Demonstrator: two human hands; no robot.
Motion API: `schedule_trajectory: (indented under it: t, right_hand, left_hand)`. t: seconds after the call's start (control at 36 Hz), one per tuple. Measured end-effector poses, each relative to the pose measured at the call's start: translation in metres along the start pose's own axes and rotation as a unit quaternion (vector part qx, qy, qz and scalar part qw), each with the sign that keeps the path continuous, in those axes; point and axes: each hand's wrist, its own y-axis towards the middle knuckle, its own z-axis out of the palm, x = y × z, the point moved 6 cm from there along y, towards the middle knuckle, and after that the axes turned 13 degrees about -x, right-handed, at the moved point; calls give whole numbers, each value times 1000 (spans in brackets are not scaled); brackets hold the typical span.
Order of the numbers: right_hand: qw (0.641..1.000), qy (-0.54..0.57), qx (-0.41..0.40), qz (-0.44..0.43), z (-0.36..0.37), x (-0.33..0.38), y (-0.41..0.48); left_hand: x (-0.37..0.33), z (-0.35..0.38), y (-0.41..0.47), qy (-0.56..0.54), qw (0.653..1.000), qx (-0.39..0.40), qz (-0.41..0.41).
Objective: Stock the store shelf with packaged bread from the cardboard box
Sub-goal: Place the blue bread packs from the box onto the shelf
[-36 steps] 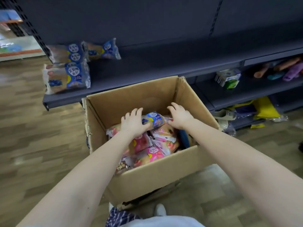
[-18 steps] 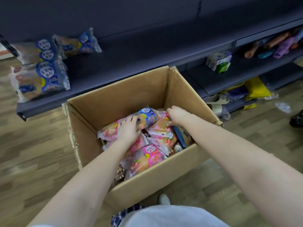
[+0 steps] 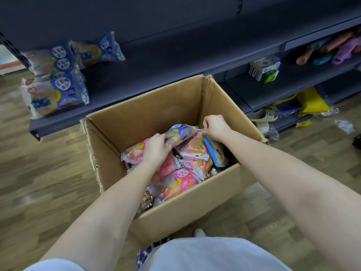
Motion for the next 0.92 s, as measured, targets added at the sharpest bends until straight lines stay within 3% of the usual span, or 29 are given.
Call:
schedule_trajectory:
  t: [0.47,0.67,0.92]
  right_hand:
    - [976,165,-129,-57,-57,51,-1]
    - [966,127,-203,-102,-97,77,5]
    - [953,189,-189,-145,-132,115,29]
  left_hand:
    - [-36,-92,25,7,992,-124,-3]
    - [-39,-145,45,-50,979,-199,-12]
    - [-44,-212,75,-88,965,-246,0]
